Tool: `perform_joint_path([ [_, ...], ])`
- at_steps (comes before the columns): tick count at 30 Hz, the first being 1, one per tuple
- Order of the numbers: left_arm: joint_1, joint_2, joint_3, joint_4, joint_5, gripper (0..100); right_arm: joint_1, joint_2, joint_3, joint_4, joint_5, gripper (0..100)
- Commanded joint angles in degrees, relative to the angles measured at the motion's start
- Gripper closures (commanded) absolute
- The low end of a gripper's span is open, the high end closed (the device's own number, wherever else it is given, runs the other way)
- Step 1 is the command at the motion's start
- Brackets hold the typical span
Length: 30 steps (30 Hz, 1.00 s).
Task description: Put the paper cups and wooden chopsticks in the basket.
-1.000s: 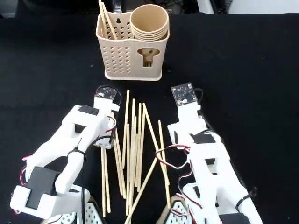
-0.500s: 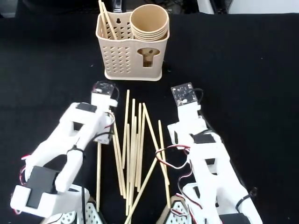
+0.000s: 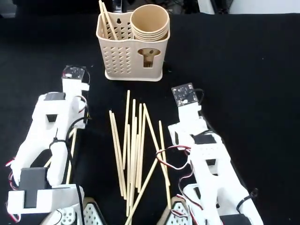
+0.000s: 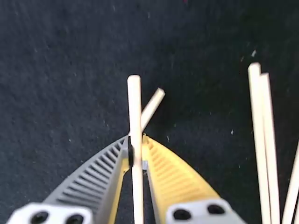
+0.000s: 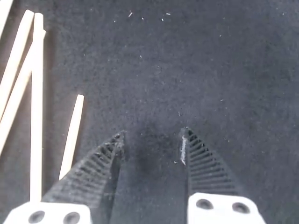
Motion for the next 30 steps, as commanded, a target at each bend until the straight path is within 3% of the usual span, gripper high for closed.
perform_joint_path([
  [1, -0.04, -0.26, -2.59, -0.53, -0.09, 97, -0.18, -1.45, -0.13, -1.14, 0.0, 80.8],
  [7, -0.48, 0.53, 0.22, -2.2, -5.19, 97, -0.26, -1.45, -0.13, -1.14, 0.0, 80.8],
  [13, -0.75, 0.62, 2.42, -2.2, -20.22, 93, -0.26, -1.45, -0.13, -1.14, 0.0, 80.8],
  [17, -3.65, 0.62, 2.77, -2.73, -21.36, 85, -0.26, -1.45, -0.13, -1.14, 0.09, 80.8],
  [23, -7.6, 0.7, 3.3, -4.84, -21.54, 84, -0.35, -1.45, -0.13, -1.14, 0.09, 80.8],
  [30, -7.52, 0.7, 5.85, -4.57, -26.9, 84, -0.35, -1.45, -0.13, -1.14, 0.09, 80.8],
])
